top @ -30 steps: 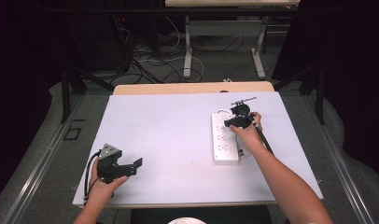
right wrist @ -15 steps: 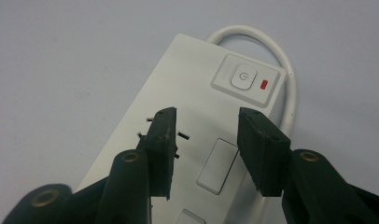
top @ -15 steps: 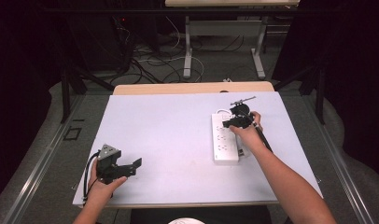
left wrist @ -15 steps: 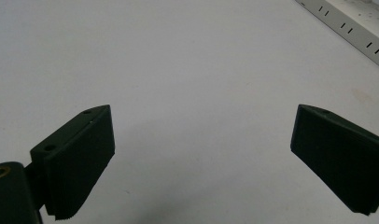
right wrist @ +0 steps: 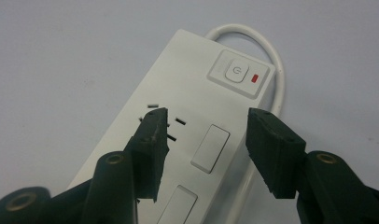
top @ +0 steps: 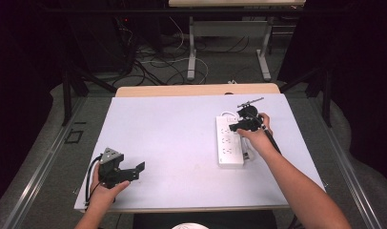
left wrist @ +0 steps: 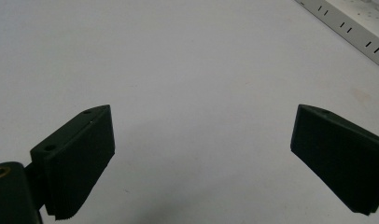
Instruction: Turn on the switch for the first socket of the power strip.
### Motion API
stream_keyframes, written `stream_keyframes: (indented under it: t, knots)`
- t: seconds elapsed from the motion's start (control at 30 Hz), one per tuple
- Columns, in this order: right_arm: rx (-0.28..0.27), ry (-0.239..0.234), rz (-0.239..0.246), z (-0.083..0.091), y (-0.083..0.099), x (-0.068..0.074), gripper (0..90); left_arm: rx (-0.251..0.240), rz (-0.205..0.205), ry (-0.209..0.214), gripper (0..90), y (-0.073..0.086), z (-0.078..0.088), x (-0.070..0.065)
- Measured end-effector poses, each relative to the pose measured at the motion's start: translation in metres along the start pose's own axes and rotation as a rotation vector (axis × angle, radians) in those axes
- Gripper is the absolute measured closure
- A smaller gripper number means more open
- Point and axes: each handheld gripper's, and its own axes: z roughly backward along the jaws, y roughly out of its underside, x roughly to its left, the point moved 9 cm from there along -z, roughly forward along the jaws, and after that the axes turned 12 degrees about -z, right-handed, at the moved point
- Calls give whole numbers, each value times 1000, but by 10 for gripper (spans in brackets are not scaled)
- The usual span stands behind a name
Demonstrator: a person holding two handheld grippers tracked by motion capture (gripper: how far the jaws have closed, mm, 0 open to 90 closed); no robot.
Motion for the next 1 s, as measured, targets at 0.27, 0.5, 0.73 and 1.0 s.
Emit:
stream_keyframes:
  t: [0.27, 0.5, 0.73, 1.0]
  knots:
    - [-14, 11, 44, 6, 0, 0, 418, -2, 2, -2, 65, 0, 0, 0]
    - [-10, 13, 46, 11, 2, 3, 367, 2, 0, -1, 65, 1, 0, 0]
    - [-8, 16, 39, 15, 5, 4, 232, 2, 1, -2, 66, 1, 1, 0]
    - [-26, 6, 29, 24, 7, 6, 123, 2, 2, -3, 66, 1, 1, 0]
